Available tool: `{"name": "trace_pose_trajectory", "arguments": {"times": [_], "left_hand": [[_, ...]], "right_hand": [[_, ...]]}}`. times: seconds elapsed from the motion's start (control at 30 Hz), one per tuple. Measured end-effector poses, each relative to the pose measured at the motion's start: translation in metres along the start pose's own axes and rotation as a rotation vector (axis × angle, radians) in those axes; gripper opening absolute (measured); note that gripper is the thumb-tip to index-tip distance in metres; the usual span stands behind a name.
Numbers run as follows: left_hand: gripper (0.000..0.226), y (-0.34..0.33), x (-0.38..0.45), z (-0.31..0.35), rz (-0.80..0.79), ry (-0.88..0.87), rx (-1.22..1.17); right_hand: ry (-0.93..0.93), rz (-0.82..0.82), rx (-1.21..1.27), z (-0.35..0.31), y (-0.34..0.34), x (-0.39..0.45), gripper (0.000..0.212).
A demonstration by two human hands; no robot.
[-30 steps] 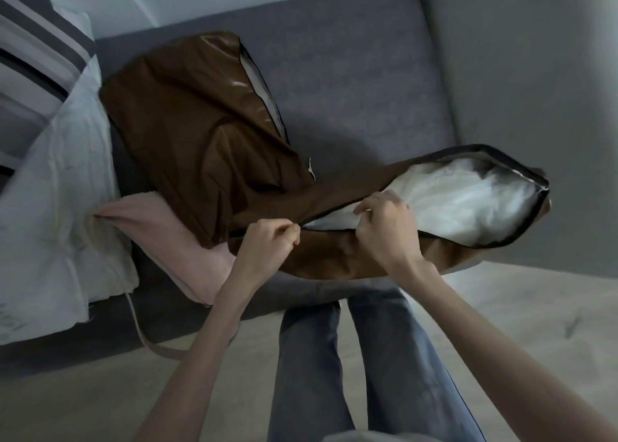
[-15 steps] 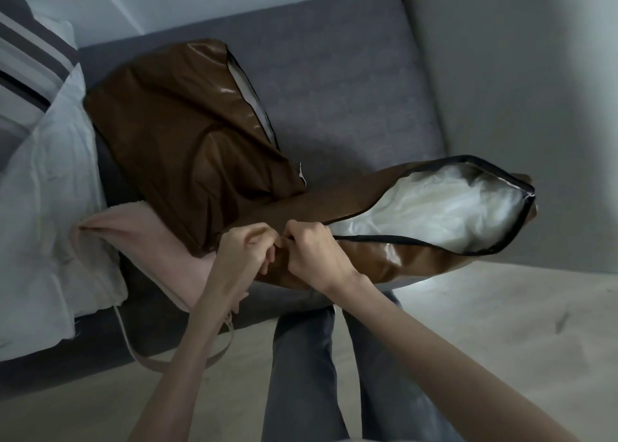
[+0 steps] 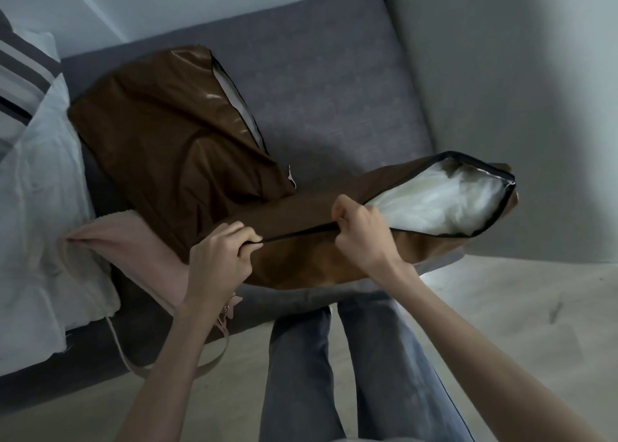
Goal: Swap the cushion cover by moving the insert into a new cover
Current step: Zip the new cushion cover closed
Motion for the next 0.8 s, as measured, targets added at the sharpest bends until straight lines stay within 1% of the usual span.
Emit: {"name": "trace_pose_trajectory", "arguments": {"times": [0.1,0.27,0.4,0.5,0.6,0.67,0.73,0.8], "left_hand": [[0.005,-0.006,0.002,-0.001,-0.022,-0.027,0.018],[0.011,-0.01,0.004,-0.011,-0.079,-0.002,0.029],[0.016,-0.012,0.01,0.0,-0.089,-0.007,0.071],[0.019,-0.013,0.012,0.006,-0.128,0.001,0.133],[0.022,-0.015,0.015,0.018,-0.189,0.007,0.162],[0.024,-0.013,0.015,0.024,-0.244,0.045,0.176],[0.023,-0.006,0.021,0.03,-0.281,0.08,0.177],[0.019,0.0,0.036,0.05,-0.247,0.069,0.11]], "right_hand": [[-0.038,0.02,-0.03,0.026,0.013,0.0,0.027],[-0.124,0.085,-0.058,0.078,0.045,0.009,0.028],[-0.159,0.101,-0.039,0.091,0.055,0.008,0.026],[-0.172,0.108,-0.053,0.089,0.052,0.002,0.026],[-0.095,0.059,-0.13,0.059,0.033,-0.001,0.027],[-0.009,-0.008,-0.108,0.031,0.014,-0.003,0.027],[0.03,-0.021,-0.05,0.022,0.005,-0.003,0.028],[0.03,-0.004,0.015,0.031,0.008,-0.003,0.031]]}}
Point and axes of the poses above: each hand's wrist, its own x-axis towards the middle knuckle, its own y-axis out of the back of the hand, z = x × y, the point moved 3 cm from there along x, towards the middle knuckle, and after that the axes turned 5 degrees about z, right-handed, at the moved point
